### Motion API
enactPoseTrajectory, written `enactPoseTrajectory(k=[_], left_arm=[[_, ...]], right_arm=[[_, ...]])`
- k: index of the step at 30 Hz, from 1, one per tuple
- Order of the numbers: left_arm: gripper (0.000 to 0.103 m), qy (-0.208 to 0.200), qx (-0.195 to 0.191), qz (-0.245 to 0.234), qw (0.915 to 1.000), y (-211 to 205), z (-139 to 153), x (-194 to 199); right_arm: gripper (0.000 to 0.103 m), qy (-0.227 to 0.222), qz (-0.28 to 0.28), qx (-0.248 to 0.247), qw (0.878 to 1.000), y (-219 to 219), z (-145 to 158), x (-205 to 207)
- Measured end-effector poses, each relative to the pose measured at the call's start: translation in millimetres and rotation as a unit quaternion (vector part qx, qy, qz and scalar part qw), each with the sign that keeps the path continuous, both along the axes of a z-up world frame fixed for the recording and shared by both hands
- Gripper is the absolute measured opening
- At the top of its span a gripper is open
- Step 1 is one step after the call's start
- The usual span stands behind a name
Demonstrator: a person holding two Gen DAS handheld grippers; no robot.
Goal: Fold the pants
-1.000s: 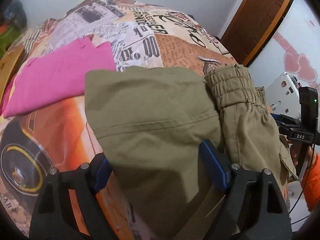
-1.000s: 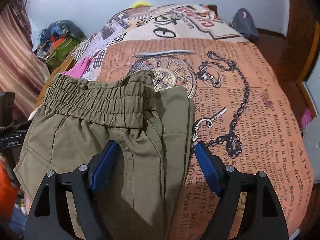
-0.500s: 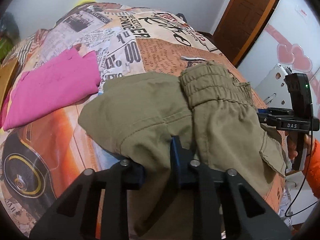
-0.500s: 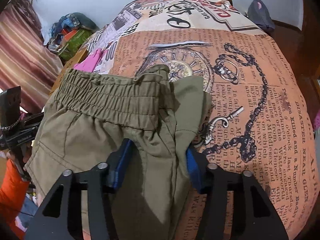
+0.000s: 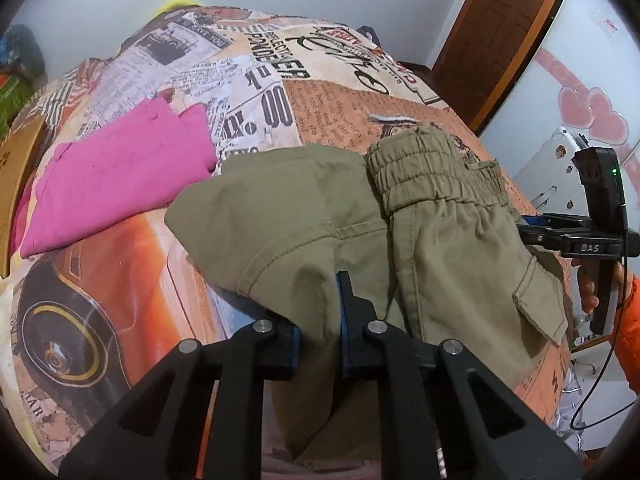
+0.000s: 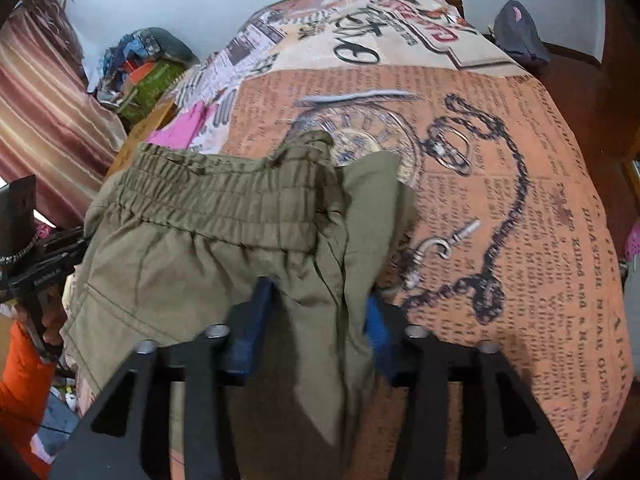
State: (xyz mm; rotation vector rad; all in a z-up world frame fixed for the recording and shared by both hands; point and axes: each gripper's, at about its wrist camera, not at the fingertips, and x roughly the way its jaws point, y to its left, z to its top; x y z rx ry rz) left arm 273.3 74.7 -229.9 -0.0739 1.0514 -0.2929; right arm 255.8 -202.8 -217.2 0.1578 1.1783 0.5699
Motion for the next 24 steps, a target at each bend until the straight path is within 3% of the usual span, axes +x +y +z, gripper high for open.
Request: enactPoseTrajectory(k=[4, 9, 12, 14, 22, 24], left_arm=[[0.014, 0.006, 0.002, -0.002, 1.0, -3.1, -5.9, 0.7], [0.014, 0.009, -0.011, 0.004, 0.9999, -3.8, -11.6, 3.0], [0.014, 0.013, -0.021, 0.005, 0.9997, -3.6, -11.7, 4.6], [0.014, 0.009, -0.019, 0.001, 0.9998, -6.1, -10.4, 4.5], [0.009, -0.009, 0.01, 0.007, 0.9999, -15.3, 0.1, 2.5], [0.007, -0.015, 0.015, 0.012, 0.9997, -14.4, 5.6, 0.7]], right_arm=[[0.07, 0.02, 0.008, 0.008, 1.0, -8.3, -9.2, -3.5], [0.072, 0.022, 0.021, 0.017, 0.999, 1.9, -14.9, -1.1], [0.06, 0.019, 0.033, 0.029, 0.999, 9.4, -12.2, 2.4], [0.047, 0.02, 0.038, 0.038, 0.998, 10.9, -10.9, 4.0], [0.017, -0.011, 0.039, 0.018, 0.999, 18.2, 2.1, 6.4], [0.014, -0.017, 0.032, 0.022, 0.999, 16.8, 6.8, 8.1]])
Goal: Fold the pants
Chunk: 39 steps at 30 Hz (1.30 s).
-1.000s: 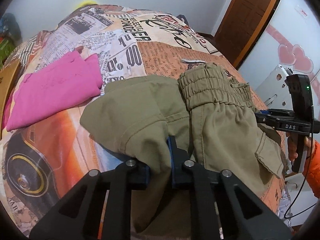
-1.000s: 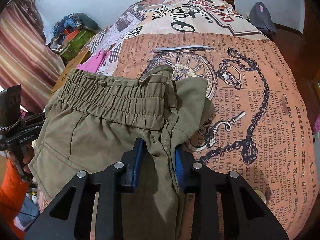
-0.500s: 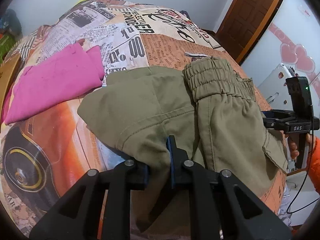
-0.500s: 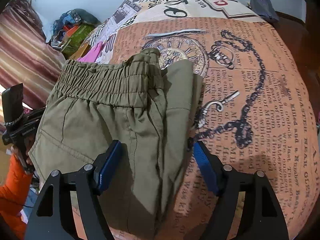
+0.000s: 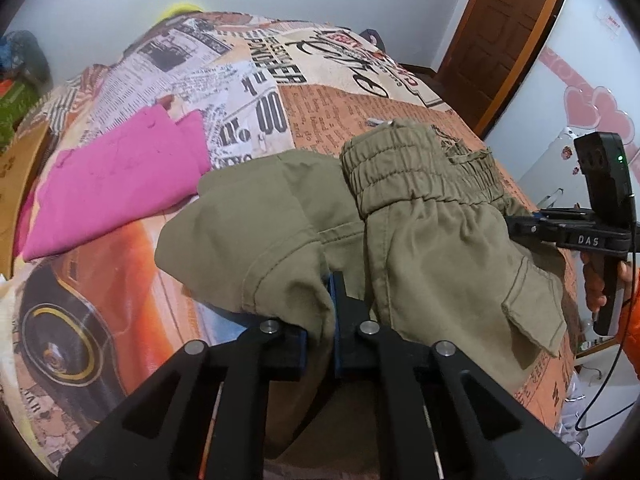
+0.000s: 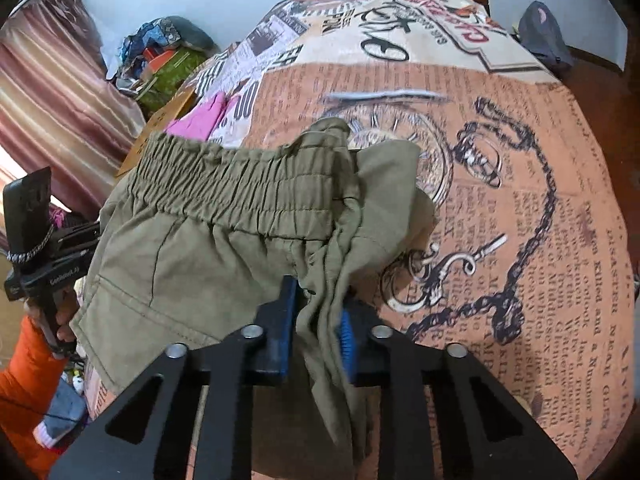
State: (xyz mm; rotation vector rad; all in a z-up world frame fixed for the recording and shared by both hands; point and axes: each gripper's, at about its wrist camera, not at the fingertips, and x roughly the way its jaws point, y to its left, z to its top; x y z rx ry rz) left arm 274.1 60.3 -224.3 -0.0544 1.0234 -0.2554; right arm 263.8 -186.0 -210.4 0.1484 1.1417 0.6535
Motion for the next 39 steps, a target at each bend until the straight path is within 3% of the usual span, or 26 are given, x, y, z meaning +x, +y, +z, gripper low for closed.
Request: enactPoseTrajectory(k=[19, 28, 39], left_arm=[[0.002, -0.081, -0.013, 0.023, 0.9964, 19.5, 72.9, -37.2], [0.002, -0.115, -0.021, 0.049, 0.9919, 62.7, 106.4, -43.6], [0.002, -0.122, -0.035, 0.09, 0.9878, 145.5, 110.4, -11.8]], right_arm=[[0.009, -0.102, 0.011, -0.011, 0.995, 33.3, 84.0, -17.7], [0.009, -0.142, 0.029, -0.005, 0.989, 70.2, 114.7, -20.0], [0.009, -0.16, 0.058, -0.003, 0.985, 139.4, 124.6, 6.9]])
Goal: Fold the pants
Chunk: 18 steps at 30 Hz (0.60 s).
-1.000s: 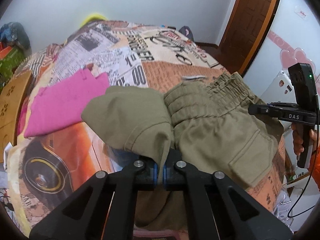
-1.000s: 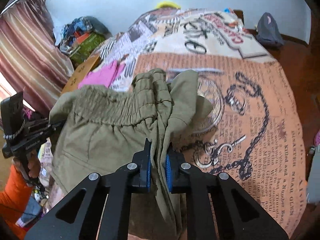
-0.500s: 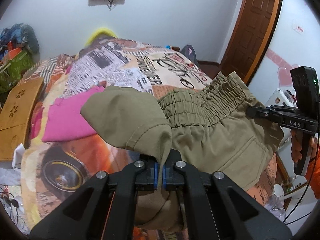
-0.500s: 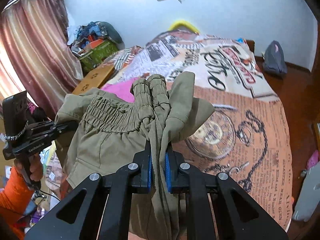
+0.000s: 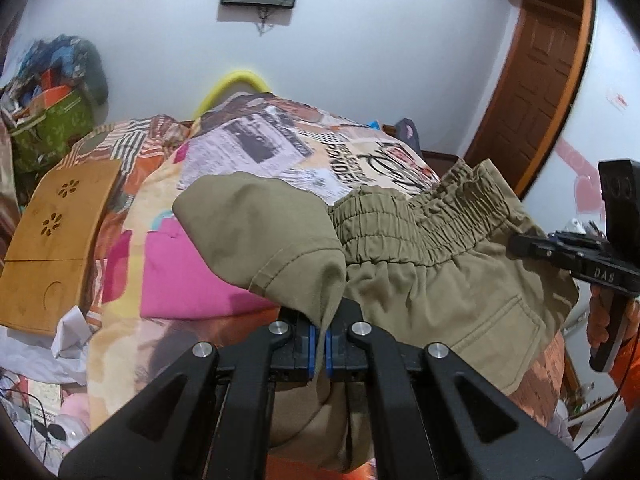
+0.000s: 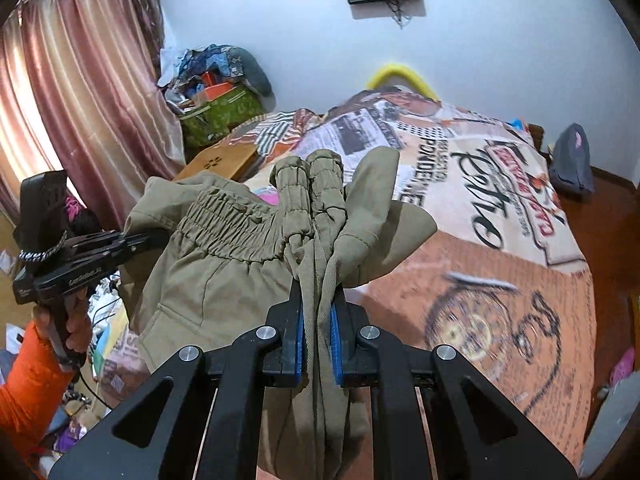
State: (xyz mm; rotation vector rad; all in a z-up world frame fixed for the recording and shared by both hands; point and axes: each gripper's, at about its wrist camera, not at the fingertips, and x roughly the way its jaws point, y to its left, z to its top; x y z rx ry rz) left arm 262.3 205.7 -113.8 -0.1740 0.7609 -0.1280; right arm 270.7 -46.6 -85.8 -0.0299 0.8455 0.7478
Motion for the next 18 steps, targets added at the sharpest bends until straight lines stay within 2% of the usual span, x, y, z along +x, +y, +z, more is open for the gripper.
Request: enactPoseTrajectory(k=[10, 18], left_arm=[[0.002, 0.005, 0.003, 0.031, 0.9995, 75.1, -12.7, 51.4], [0.002, 0.024, 0.017, 0.053, 0.9982, 127.7, -41.1, 106.1]], right_arm=[[0.009, -0.008, 0.015, 0.001, 1.0, 72.3, -11.4, 48.0], [0.009, -0.006, 0.022, 0.001, 1.0, 123.3, -37.3, 91.5]])
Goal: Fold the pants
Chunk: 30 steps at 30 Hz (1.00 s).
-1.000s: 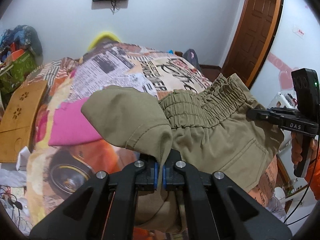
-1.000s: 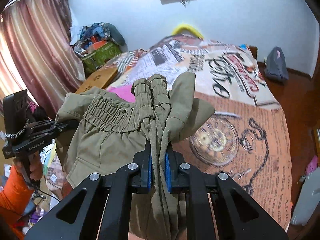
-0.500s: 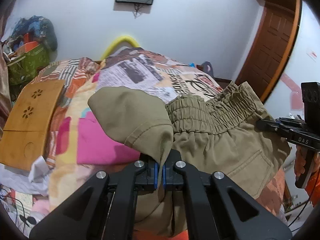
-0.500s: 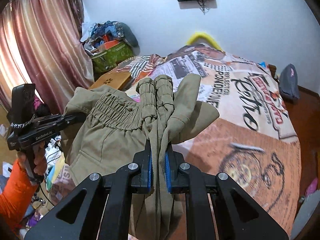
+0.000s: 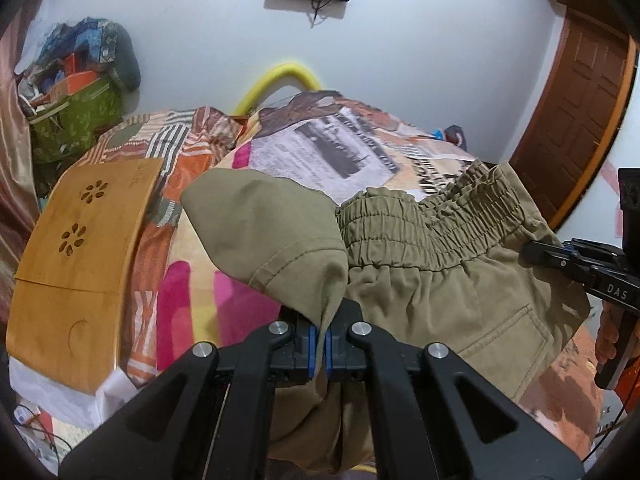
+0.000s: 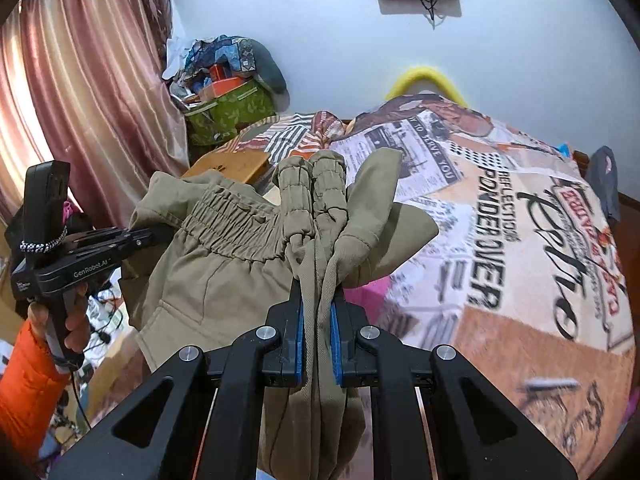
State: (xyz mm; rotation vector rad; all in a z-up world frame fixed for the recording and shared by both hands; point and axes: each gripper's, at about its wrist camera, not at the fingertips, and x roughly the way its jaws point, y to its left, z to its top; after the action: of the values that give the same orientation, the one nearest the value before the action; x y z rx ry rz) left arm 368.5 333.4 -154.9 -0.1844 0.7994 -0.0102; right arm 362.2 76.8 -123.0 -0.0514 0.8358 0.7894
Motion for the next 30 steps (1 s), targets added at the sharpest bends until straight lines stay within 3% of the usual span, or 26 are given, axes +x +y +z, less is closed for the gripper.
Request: enactPoseTrajectory(k=[10, 13, 18, 20, 23, 30], left_arm=[[0.002, 0.084, -0.021, 0.022, 0.996, 46.8, -88.9, 50.9], [0.012, 0.11, -0.014, 0.023, 0.9936, 54.2, -109.3, 50.6], [0.034, 0.122, -0.013, 0.039, 0.9916, 69.1, -117.8, 45.4], [0.044, 0.126, 0.001, 0.049, 0.9908, 70.8, -118.3, 41.3], [0.049, 0.136, 0.027, 0.062, 0.9884, 73.6, -118.8, 37.7], [0.049, 0.135, 0.064, 0.1, 0.9837, 78.6, -103.6, 21.6]], right_arm=[[0.009, 0.066, 0.002, -0.031, 0.997, 30.4, -72.3, 44.9], [0.01, 0.069, 0.008, -0.067, 0.995, 35.2, -91.7, 47.0], [0.017, 0.077, 0.015, -0.089, 0.993, 28.7, -104.0, 49.2], [0.026, 0.071, 0.012, -0.098, 0.993, 25.6, -102.8, 48.0], [0.031, 0.055, 0.015, -0.11, 0.992, 22.2, -98.9, 46.7], [0.036, 0.008, 0.014, -0.115, 0.993, 9.0, -70.5, 35.4]])
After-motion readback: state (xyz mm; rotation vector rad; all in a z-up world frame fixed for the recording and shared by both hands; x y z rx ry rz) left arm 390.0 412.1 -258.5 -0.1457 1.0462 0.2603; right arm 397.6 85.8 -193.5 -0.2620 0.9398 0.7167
